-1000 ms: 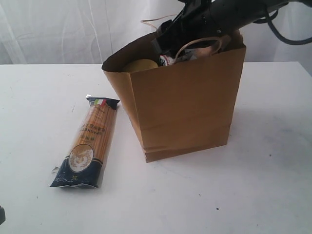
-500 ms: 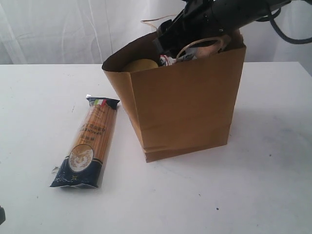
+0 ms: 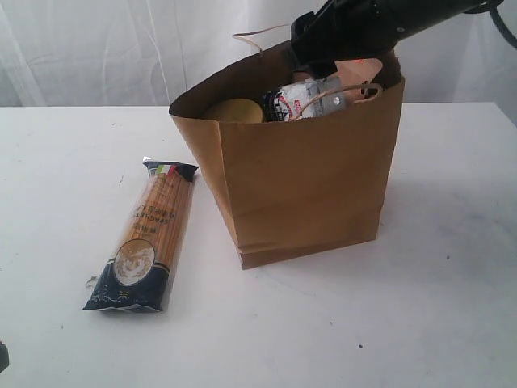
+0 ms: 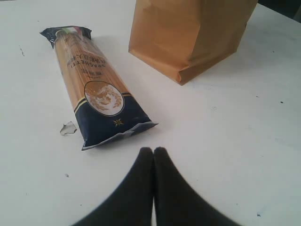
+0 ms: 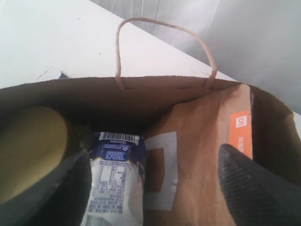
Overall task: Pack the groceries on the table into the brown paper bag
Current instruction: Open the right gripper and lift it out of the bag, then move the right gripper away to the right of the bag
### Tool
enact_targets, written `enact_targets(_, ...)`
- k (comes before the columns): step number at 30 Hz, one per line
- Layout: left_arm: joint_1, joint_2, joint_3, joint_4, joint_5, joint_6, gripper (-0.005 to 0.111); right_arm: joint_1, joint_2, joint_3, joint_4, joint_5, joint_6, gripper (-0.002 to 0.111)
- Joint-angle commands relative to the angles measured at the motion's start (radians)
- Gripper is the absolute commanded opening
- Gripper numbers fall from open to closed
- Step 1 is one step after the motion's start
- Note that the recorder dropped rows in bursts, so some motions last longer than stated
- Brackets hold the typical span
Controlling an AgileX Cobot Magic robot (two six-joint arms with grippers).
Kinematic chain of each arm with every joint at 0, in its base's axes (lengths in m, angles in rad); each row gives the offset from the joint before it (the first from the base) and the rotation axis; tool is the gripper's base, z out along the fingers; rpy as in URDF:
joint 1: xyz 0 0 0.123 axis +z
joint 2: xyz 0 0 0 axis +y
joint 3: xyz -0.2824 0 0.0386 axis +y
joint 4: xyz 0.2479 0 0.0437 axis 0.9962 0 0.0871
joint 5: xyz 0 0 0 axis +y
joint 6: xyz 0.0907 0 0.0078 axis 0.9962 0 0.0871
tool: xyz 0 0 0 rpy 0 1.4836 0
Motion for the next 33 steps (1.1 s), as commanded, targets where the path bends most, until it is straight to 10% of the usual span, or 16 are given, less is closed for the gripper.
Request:
enact_targets(1,-0.004,-0.006,0.004,0.000,0.001,-0.002,0.000,-0.013,-0.020,-0.003,-0.012,0.000,0.001,0.069)
enact_targets(19,-0.004,-0.006,0.004,0.000,0.001,-0.002,0.000,-0.013,-0.275,-0.003,-0.063,0.168,0.070,0.059)
enact_targets(33,-0.004,-0.006,0.004,0.000,0.001,-0.002,0.000,-0.013,-0.563,0.007,-0.147,0.374,0.148,0.002)
